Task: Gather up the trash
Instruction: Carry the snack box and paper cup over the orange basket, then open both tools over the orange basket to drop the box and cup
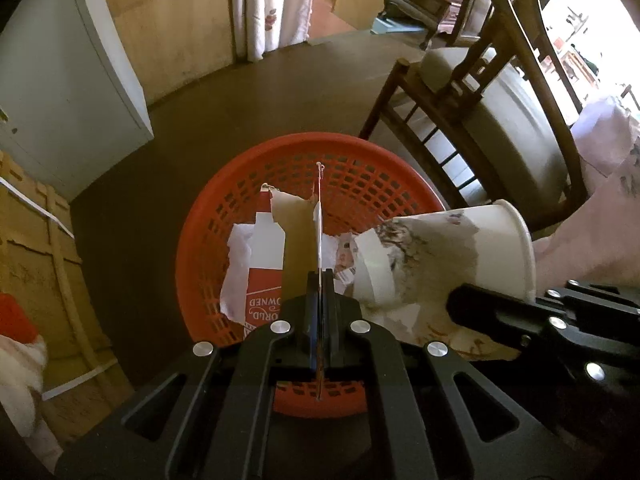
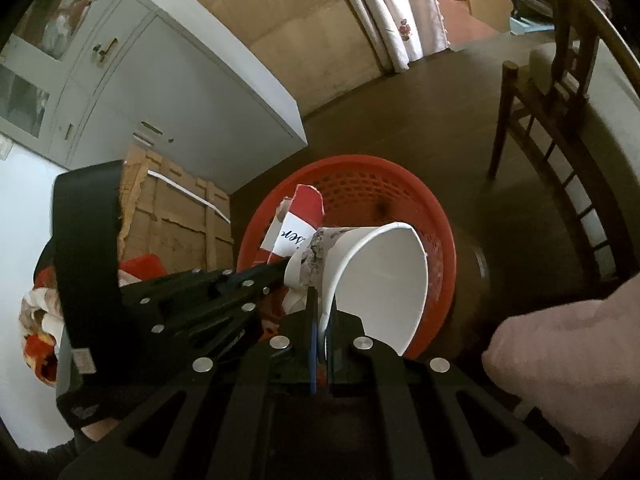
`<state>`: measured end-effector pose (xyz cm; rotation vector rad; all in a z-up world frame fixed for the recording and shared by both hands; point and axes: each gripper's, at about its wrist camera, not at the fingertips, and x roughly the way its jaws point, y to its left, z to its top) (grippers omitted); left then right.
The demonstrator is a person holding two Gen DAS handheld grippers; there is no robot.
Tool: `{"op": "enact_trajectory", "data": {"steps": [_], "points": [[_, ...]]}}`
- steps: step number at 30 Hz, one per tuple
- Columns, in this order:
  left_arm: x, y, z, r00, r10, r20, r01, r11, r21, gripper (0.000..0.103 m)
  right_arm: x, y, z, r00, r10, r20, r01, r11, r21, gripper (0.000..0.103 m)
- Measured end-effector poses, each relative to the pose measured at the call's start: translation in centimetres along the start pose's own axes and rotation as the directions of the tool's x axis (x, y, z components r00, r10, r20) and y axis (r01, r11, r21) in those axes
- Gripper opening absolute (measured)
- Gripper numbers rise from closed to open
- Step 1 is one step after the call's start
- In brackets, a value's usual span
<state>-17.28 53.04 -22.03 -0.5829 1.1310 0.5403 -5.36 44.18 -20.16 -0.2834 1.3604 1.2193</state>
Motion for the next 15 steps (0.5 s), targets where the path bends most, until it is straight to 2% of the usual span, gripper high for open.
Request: {"op": "enact_trajectory", "data": {"steps": [7,15], "points": [[0.6,0.2,0.3,1.000,0.015,-0.008,-0.016,1.000,-0.014,0.003,1.2,-0.3,-0.2,1.000,0.021,-0.005,-0.021,1.000,0.006,0.004],[0.8,0.5,0.4,1.000,0.025,-0.012,-0.025,0.999,-0.022,0.003,2.2,-0.4,-0.1,1.000,-0.009,-0.022,0.009,1.000,-0.002,0.004]]}}
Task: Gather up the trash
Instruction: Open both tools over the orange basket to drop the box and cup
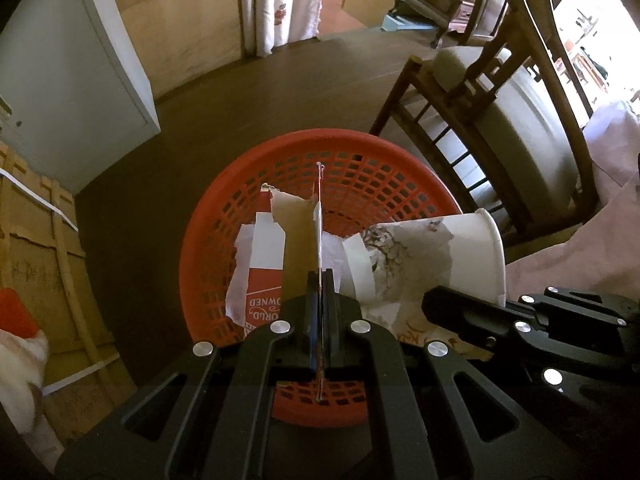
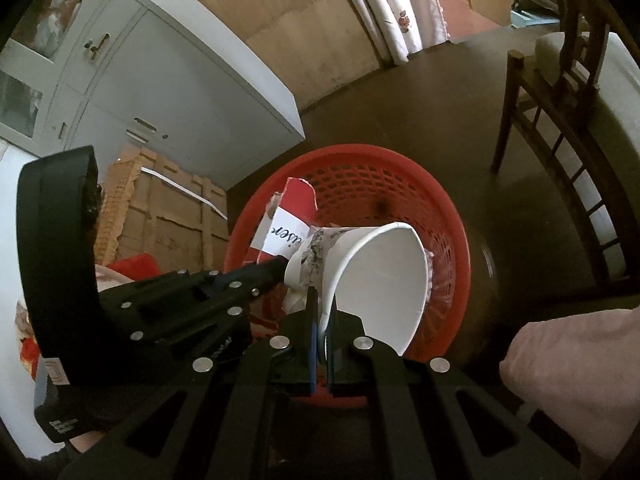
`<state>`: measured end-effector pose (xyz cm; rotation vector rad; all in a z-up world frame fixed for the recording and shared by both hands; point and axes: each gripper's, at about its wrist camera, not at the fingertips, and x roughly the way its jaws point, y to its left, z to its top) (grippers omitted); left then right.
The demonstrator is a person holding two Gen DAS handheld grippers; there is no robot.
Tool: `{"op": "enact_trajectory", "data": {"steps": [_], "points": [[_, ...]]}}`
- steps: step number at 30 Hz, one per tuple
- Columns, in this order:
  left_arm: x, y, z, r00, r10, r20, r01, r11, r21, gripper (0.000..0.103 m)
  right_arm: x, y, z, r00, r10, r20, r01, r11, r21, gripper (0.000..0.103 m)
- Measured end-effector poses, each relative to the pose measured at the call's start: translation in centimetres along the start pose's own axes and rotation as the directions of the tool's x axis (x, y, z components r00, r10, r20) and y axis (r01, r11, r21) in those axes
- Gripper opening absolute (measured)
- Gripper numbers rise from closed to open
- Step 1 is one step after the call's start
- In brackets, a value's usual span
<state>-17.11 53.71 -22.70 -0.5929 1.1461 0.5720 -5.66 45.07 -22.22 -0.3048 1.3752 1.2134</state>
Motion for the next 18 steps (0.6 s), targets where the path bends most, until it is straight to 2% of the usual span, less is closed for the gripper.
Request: {"op": "enact_trajectory", "data": {"steps": [3,6,8,9,10,12,14,18], "points": [[0.1,0.0,0.1,1.000,0.003,0.006,-0.003,1.000,0.002,0.003,0.2,-0.1,0.0,1.000,-0.006,-0.004,0.006,1.000,0.002,0.006],[0.2,0.1,0.1,1.000,0.007,0.002,-0.007,1.000,-0.011,0.009,0.7,0.0,0.0,1.000,0.012,-0.011,-0.013,1.000,-0.006,0.010],[0.2,0.5,0.2,1.000,0.004,-0.004,-0.005,0.999,-0.033,0.013,0.7,-0.3,0.0,1.000,0.004,-0.012,-0.004,1.000,0.004,0.028],[0.1,0.6,0.1,1.000,-0.002,-0.001,0.002,0.999,-0.039,0.016,0.5,-0.5,-0.1,1.000,0.000,-0.006,0.000,1.000,0.011,0.032],[-0.3,0.7,0.1,1.000,-0.007,0.008,0.007,0.999,-0.045,0.020,0.1,-0.9,-0.2,1.000,0.000,0.002,0.000,1.000,0.022,0.038],[-0.9,0.8,0.0,1.000,0.004,0.026,-0.003,0.999,-0.055,0.055,-0.7,-1.4,-0.4,1.000,-0.001,0.011,0.001,1.000,0.030,0.039],[-1.5,0.8,-0.1,0.999,0.008,0.042,-0.005,0.998,-0.064,0.061,-1.6,-1.7,-0.5,1.000,0.009,0.023,-0.010,0.999,0.040,0.039],[-3.1,0.4,-0.2,0.998,-0.005,0.058,0.008,0.998,-0.059,0.061,-4.1,-2.2,-0.8,0.998,0.022,0.065,-0.025,0.998,0.053,0.040]]}}
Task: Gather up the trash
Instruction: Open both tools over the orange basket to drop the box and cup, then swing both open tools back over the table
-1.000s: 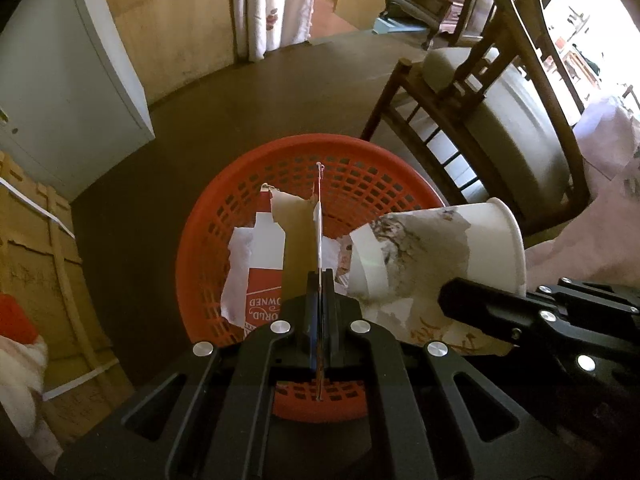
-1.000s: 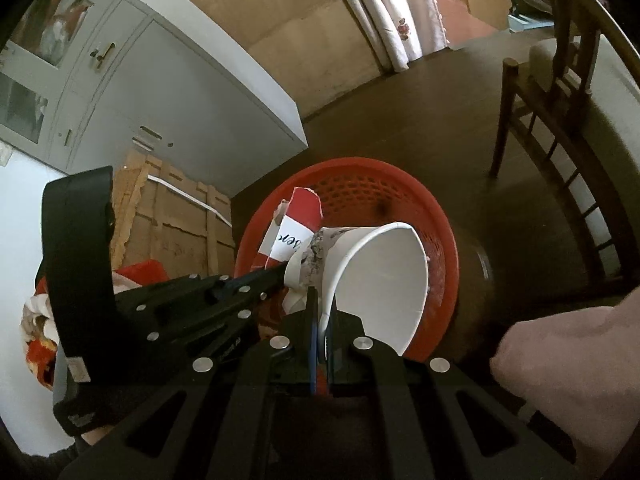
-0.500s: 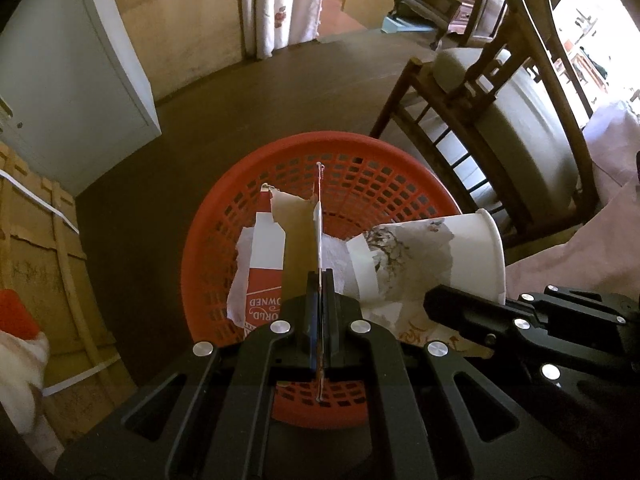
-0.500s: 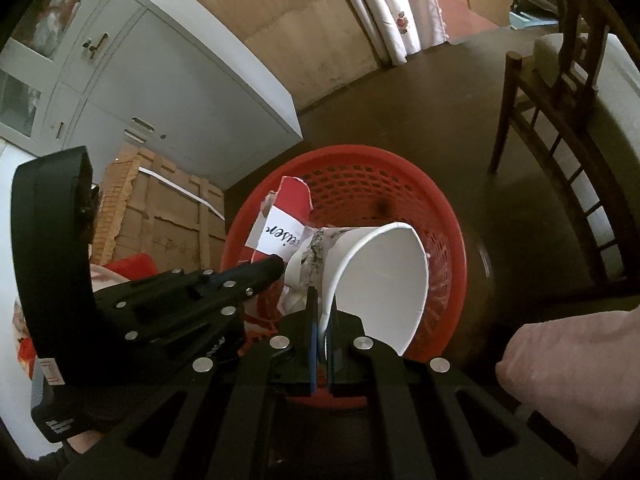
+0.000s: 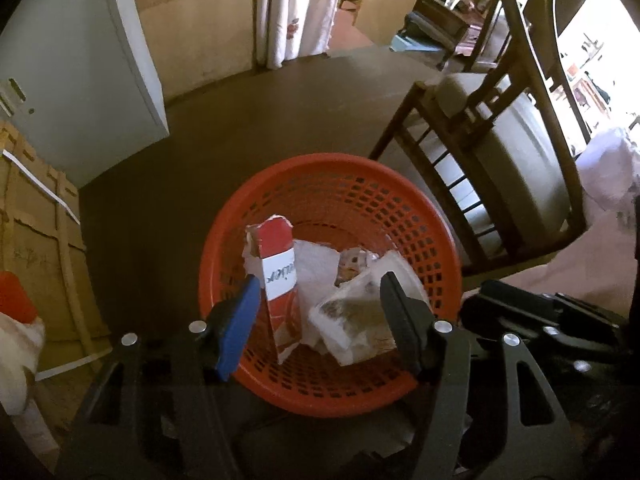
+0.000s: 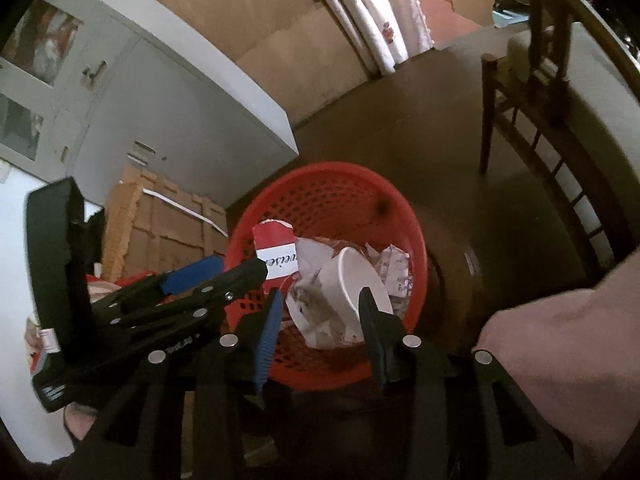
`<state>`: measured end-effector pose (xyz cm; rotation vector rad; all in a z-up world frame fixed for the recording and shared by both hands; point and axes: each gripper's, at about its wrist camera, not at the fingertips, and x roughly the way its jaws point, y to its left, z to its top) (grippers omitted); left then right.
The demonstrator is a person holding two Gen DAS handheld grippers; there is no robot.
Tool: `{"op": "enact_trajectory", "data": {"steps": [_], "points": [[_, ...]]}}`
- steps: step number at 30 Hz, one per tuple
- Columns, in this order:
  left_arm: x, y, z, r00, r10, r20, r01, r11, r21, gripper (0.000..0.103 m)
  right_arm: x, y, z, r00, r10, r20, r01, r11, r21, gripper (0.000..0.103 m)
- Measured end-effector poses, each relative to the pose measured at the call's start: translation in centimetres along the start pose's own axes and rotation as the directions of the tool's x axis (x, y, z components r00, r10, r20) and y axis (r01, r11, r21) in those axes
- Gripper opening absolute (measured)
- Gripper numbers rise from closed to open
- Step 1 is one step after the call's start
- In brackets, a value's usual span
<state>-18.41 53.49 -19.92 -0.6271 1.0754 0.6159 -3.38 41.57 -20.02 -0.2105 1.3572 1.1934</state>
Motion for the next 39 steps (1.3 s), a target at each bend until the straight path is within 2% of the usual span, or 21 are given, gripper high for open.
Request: {"op": "enact_trajectory", "data": {"steps": [4,9,12,14,18,21,24,26,27,29,30,31,32,34,36,37,38,39], "points": [[-2.4,-1.1,0.0,0.999,-0.018,0.035,0.017,1.000,0.023,0.061,-4.6,0.1,-1.3,0.998,0.007,0.055,-0.005,0.999,-0.034,0.041],[-5.6,-4.1,-0.2,0.995,-0.053,0.089,0.044,0.994,0.099,0.062,-13.0,0.4,-3.9,0.981,-0.016,0.195,0.037,0.994,-0.101,0.050],[-7.7,-6.9,-0.4,0.989,-0.088,0.118,0.068,0.984,0.163,0.063,-18.5,-0.9,-5.6,0.956,-0.066,0.287,0.091,0.993,-0.076,0.057],[-9.1,-9.2,-0.7,0.984,-0.116,0.137,0.086,0.974,0.209,0.064,-22.4,-2.3,-7.0,0.928,-0.108,0.356,0.128,0.991,-0.033,0.064],[-11.3,-14.6,-1.1,0.973,-0.173,0.155,0.117,0.941,0.316,0.067,-30.0,-5.9,-10.5,0.856,-0.239,0.458,0.233,0.970,0.071,0.070],[-12.7,-19.8,-1.9,0.963,-0.213,0.163,0.131,0.903,0.408,0.069,-34.4,-8.3,-13.5,0.804,-0.328,0.496,0.287,0.945,0.159,0.073],[-13.8,-25.0,-2.6,0.953,-0.256,0.161,0.145,0.855,0.498,0.070,-39.6,-11.6,-17.1,0.741,-0.424,0.520,0.326,0.905,0.273,0.077],[-14.5,-28.3,-3.0,0.947,-0.284,0.150,0.161,0.824,0.544,0.071,-43.7,-13.6,-19.9,0.687,-0.488,0.538,0.342,0.871,0.354,0.078],[-14.7,-30.2,-3.3,0.943,-0.302,0.139,0.175,0.805,0.568,0.072,-45.2,-14.4,-20.8,0.668,-0.510,0.541,0.348,0.857,0.379,0.078],[-15.2,-33.4,-3.6,0.934,-0.339,0.111,0.207,0.769,0.605,0.073,-49.5,-15.9,-23.2,0.608,-0.572,0.551,0.368,0.818,0.442,0.080],[-15.4,-34.9,-3.7,0.930,-0.355,0.098,0.223,0.753,0.619,0.073,-51.8,-16.6,-24.6,0.566,-0.605,0.560,0.377,0.794,0.477,0.081],[-15.8,-36.8,-3.8,0.922,-0.377,0.083,0.243,0.733,0.635,0.073,-53.1,-16.9,-25.4,0.540,-0.626,0.562,0.384,0.778,0.498,0.085],[-15.8,-38.5,-3.8,0.916,-0.394,0.072,0.258,0.718,0.647,0.074,-54.9,-17.4,-26.4,0.500,-0.658,0.564,0.393,0.752,0.529,0.087],[-16.0,-41.8,-4.0,0.908,-0.414,0.060,0.272,0.694,0.667,0.076,-57.2,-18.6,-27.8,0.432,-0.708,0.558,0.413,0.706,0.575,0.092],[-15.8,-44.8,-3.9,0.902,-0.428,0.063,0.272,0.675,0.686,0.079,-58.6,-20.6,-28.2,0.394,-0.744,0.540,0.438,0.668,0.602,0.094],[-15.4,-46.5,-3.5,0.905,-0.420,0.070,0.263,0.680,0.684,0.081,-58.9,-21.9,-28.1,0.380,-0.767,0.517,0.447,0.642,0.623,0.095],[-14.9,-47.9,-3.2,0.910,-0.409,0.073,0.254,0.687,0.680,0.082,-59.0,-23.1,-27.9,0.384,-0.775,0.502,0.446,0.632,0.634,0.095],[-14.6,-48.9,-2.9,0.911,-0.405,0.075,0.250,0.689,0.680,0.083,-58.8,-25.1,-27.3,0.397,-0.778,0.486,0.436,0.626,0.646,0.095]]}}
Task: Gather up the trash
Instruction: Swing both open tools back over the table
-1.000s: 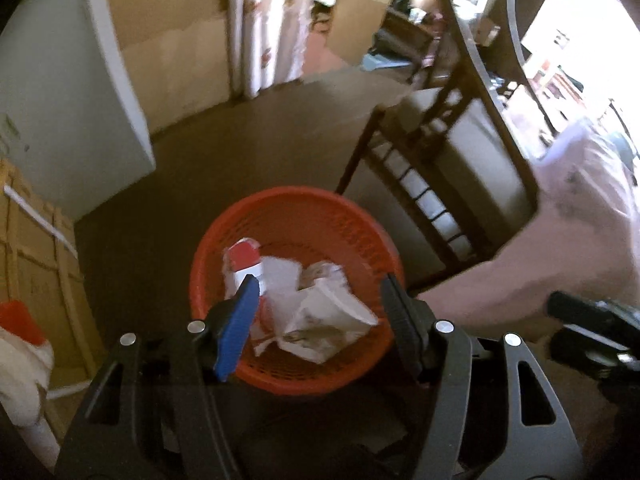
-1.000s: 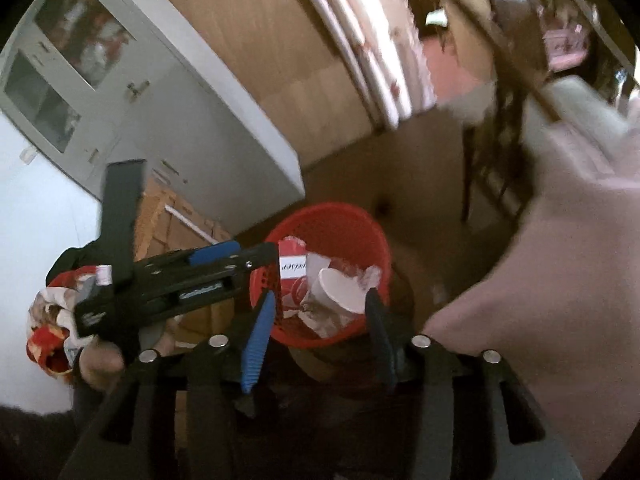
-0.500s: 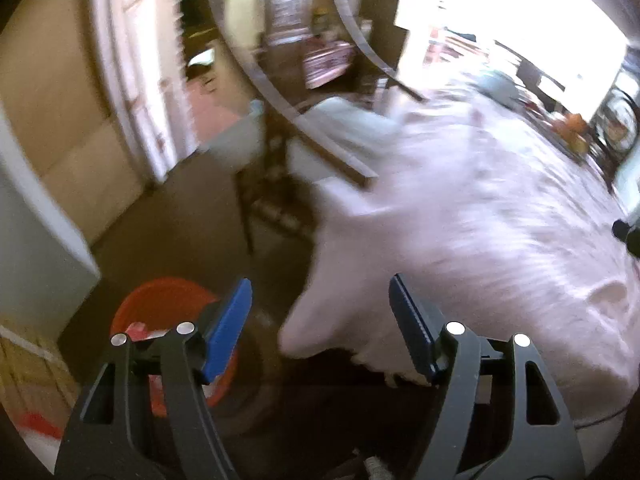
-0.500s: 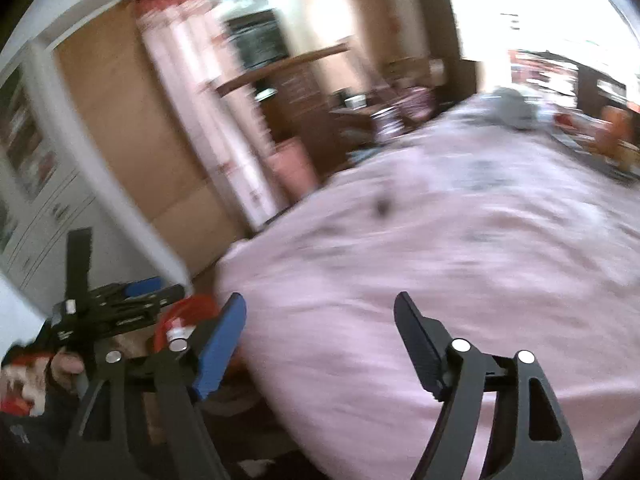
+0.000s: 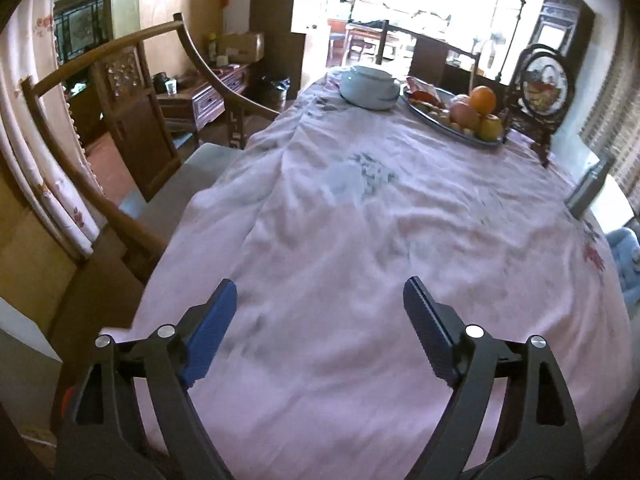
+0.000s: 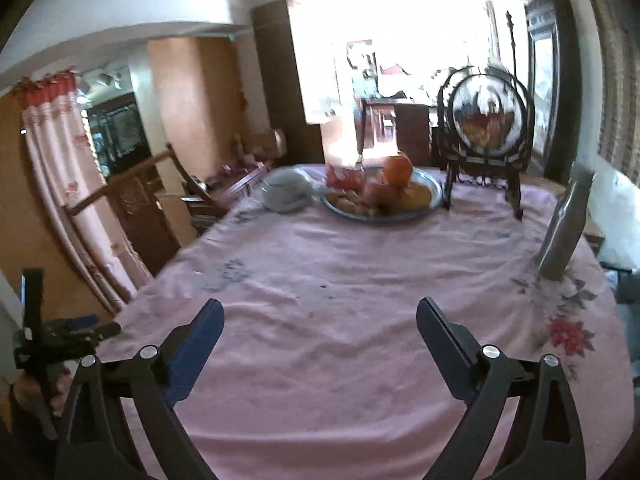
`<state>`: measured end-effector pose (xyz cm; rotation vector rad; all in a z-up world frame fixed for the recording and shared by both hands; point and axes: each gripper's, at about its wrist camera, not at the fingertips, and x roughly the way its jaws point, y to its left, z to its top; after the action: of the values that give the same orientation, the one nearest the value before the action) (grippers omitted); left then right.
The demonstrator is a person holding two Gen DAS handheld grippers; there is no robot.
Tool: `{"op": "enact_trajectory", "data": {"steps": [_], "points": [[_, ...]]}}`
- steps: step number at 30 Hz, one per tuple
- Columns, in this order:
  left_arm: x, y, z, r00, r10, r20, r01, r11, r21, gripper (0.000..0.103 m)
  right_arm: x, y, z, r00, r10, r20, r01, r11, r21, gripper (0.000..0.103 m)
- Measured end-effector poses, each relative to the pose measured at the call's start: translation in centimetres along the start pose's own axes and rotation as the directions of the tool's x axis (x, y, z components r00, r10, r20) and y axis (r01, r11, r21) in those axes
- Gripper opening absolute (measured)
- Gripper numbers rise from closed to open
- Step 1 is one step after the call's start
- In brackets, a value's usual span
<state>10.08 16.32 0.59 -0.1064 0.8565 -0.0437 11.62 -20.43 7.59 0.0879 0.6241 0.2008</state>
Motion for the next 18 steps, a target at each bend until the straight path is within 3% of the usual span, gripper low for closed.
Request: {"op": "enact_trajectory", "data": {"steps": [4,11,18], "points": [[3.3,-1.5,2.3,0.999,0.018,-0.036,-0.018,1.000,0.005,0.084,7.7,-0.9,-0.5,0.996,-0.009,-0.093,0.014,0.998,0.054,0.095],[7.3,-1.3,3.4,0.994,0.039,-0.097,-0.040,0.999,0.000,0.085,18.6,2.1,-1.9,0.968,-0.067,-0.241,0.052,0.996,-0.068,0.095],[10.1,-1.3,3.7,0.988,0.067,-0.137,-0.066,0.998,0.013,0.085,23.4,4.3,-3.2,0.953,-0.124,-0.276,0.075,0.980,-0.182,0.095]]}}
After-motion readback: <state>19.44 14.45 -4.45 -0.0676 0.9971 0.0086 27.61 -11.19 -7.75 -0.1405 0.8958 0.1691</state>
